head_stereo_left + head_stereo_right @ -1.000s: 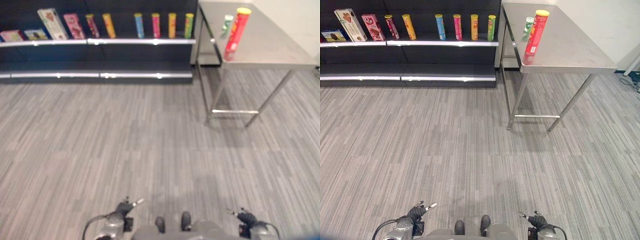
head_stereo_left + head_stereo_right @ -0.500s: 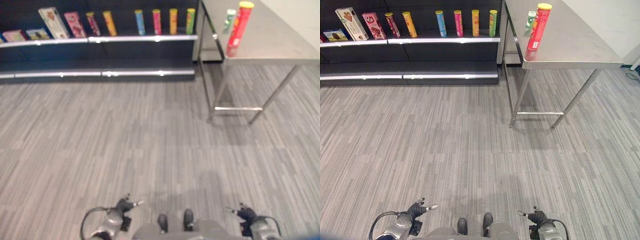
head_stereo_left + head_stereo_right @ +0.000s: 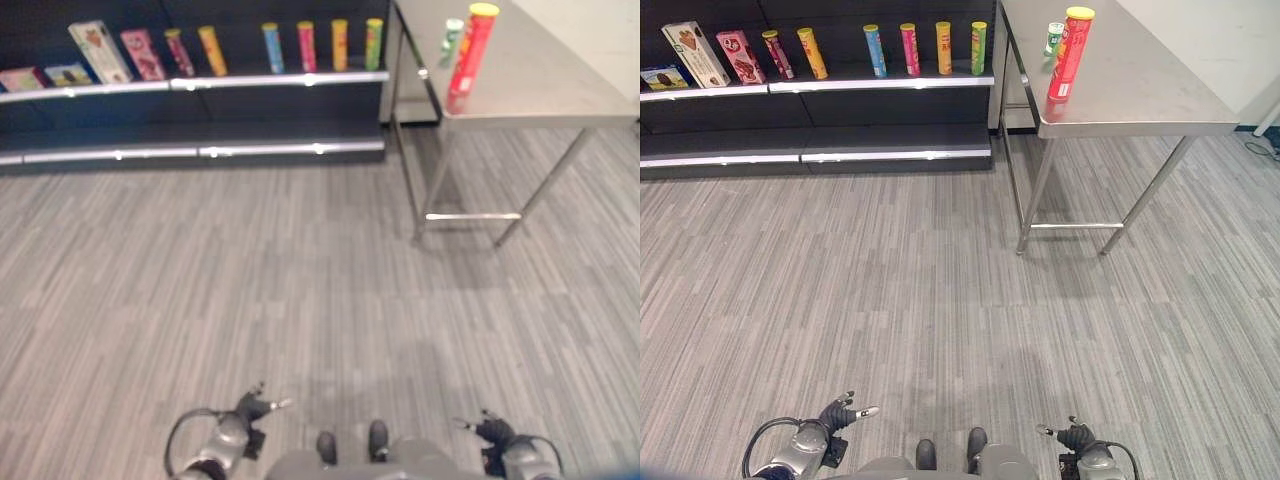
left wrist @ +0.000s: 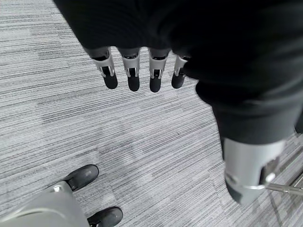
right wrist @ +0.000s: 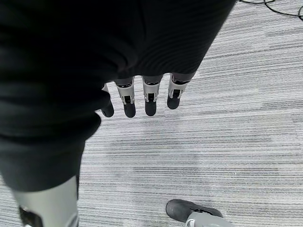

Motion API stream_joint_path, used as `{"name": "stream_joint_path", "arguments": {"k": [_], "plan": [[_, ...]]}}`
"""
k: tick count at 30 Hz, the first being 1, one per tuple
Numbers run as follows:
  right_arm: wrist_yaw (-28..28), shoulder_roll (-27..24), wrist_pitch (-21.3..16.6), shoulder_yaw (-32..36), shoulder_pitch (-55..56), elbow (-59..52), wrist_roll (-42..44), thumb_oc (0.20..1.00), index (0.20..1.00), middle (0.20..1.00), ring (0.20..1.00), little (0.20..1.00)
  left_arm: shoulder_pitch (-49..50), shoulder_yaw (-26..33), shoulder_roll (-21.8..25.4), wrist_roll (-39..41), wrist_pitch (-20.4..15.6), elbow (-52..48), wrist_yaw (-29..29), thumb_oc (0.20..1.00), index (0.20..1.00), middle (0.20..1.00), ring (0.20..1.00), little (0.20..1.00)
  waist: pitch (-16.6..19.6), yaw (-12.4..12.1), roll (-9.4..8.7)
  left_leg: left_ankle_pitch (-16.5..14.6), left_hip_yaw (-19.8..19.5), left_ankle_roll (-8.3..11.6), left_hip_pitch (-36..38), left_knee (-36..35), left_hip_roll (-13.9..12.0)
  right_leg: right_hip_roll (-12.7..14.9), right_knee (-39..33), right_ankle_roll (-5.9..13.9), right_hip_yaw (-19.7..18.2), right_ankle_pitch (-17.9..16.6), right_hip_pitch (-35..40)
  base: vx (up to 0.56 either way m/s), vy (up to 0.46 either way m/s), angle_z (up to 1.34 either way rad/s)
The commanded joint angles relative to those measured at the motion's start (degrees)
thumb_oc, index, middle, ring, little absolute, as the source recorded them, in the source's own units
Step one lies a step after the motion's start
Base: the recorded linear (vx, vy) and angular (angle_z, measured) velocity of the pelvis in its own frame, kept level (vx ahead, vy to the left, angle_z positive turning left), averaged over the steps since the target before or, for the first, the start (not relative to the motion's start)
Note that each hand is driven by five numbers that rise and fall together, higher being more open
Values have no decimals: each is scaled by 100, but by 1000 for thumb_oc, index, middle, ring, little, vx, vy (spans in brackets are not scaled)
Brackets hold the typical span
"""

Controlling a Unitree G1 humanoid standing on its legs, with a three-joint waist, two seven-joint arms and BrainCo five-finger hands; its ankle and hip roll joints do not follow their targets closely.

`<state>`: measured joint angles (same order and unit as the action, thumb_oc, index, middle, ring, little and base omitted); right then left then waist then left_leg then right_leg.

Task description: Put the goods on the table back onto the shelves and tidy them up.

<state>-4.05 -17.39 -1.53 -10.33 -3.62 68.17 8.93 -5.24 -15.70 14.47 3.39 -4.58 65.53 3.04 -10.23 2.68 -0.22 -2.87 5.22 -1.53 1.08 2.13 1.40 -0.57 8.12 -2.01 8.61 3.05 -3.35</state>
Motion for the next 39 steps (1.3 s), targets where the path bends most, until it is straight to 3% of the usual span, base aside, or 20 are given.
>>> {"name": "stream_joint_path", "arguments": {"k": [1,15,17,19,20,22,25,27,28,33,34,36,37,39], "plan": [[36,-192,-22,-2,35,134,-1,1000,1000,1000,1000,1000,-136,3,64,4,-99,123,-10,1000,1000,1000,1000,1000,155,72,-66,-272,-272,804,218,-99,-663,469,-252,1082,-424,504,215,-11,-42,1],[126,-275,-10,-88,20,126,-17,1000,1000,1000,1000,1000,-135,-30,182,0,-99,58,-74,1000,1000,1000,1000,1000,-3,81,-46,-211,-337,862,-46,-31,-732,371,-201,1049,-466,516,-39,-4,-21,0],[130,-264,-48,-96,31,71,72,1000,1000,1000,1000,1000,-137,46,220,239,-129,-198,-91,1000,1000,1000,1000,1000,-121,46,-99,-366,-354,922,-333,645,-733,325,-21,946,-548,646,-89,-25,-81,0],[130,-264,-48,-96,31,71,72,1000,1000,1000,1000,1000,-136,46,220,240,-128,-199,-91,1000,1000,1000,1000,1000,-119,47,-98,-374,-356,922,-344,659,-734,324,-19,945,-547,648,-94,-15,-53,2],[123,-279,-76,-131,66,1,108,1000,1000,1000,1000,1000,-119,99,200,406,-120,-271,-82,1000,1000,1000,1000,1000,-296,-32,-184,-291,-439,927,-779,1571,-686,327,89,818,-554,688,-23,-9,-85,1],[103,-286,-47,-151,12,47,149,1000,1000,1000,1000,1000,-138,136,133,515,-91,-179,-37,1000,1000,1000,1000,1000,-445,-79,-201,-24,-552,865,-1113,2166,-675,323,159,742,-501,743,17,57,-62,14],[112,-308,-25,-129,-12,31,170,1000,1000,1000,1000,1000,-71,205,48,643,-88,-7,-6,1000,1000,1000,1000,1000,-454,-173,-193,-71,-661,827,-1459,1669,-573,363,87,795,-534,850,149,246,17,6],[106,-338,-33,-154,-41,-37,165,1000,1000,1000,1000,1000,16,239,16,668,-98,59,1,1000,1000,1000,1000,1000,-433,-298,-117,265,-809,933,-1792,1139,-495,342,-31,841,-604,982,326,431,98,13],[91,-356,-52,-150,-59,-88,160,1000,1000,1000,1000,1000,115,294,8,688,-117,81,9,1000,1000,1000,1000,1000,-392,-402,-24,526,-946,1035,-2029,513,-472,285,-139,871,-765,1158,581,413,111,10],[144,-328,-55,-182,-53,-142,-25,1000,1000,1000,1000,1000,350,493,-37,682,-127,231,52,1000,1000,1000,1000,1000,-315,-588,17,876,-799,1087,-2048,198,-543,502,-213,1076,-1022,1362,1163,547,211,-22],[172,-273,-31,-141,-52,-84,-103,1000,1000,1000,1000,1000,384,560,-30,657,-106,308,67,1000,1000,1000,1000,1000,-196,-635,-27,831,-708,1045,-1973,299,-486,811,-122,1269,-1014,1147,1215,749,327,-64],[202,-246,-26,-123,-48,-108,-110,1000,1000,1000,1000,1000,350,572,26,623,-107,285,82,1000,1000,1000,1000,1000,-138,-617,-137,649,-571,938,-1818,399,-365,1142,317,1448,-1097,500,994,572,265,-69],[223,-245,-33,-124,-50,-182,-99,1000,1000,1000,1000,1000,329,551,71,624,-104,241,76,1000,1000,1000,1000,1000,-159,-580,-183,499,-491,839,-1687,457,-298,1298,802,1494,-1191,22,814,407,213,-58],[224,-259,-37,-100,-95,-317,7,1000,1000,1000,1000,1000,234,522,158,595,-95,157,76,1000,1000,1000,1000,1000,-223,-515,-178,275,-385,650,-1494,545,-237,1417,1613,1393,-1328,-753,455,343,198,-26]]}}
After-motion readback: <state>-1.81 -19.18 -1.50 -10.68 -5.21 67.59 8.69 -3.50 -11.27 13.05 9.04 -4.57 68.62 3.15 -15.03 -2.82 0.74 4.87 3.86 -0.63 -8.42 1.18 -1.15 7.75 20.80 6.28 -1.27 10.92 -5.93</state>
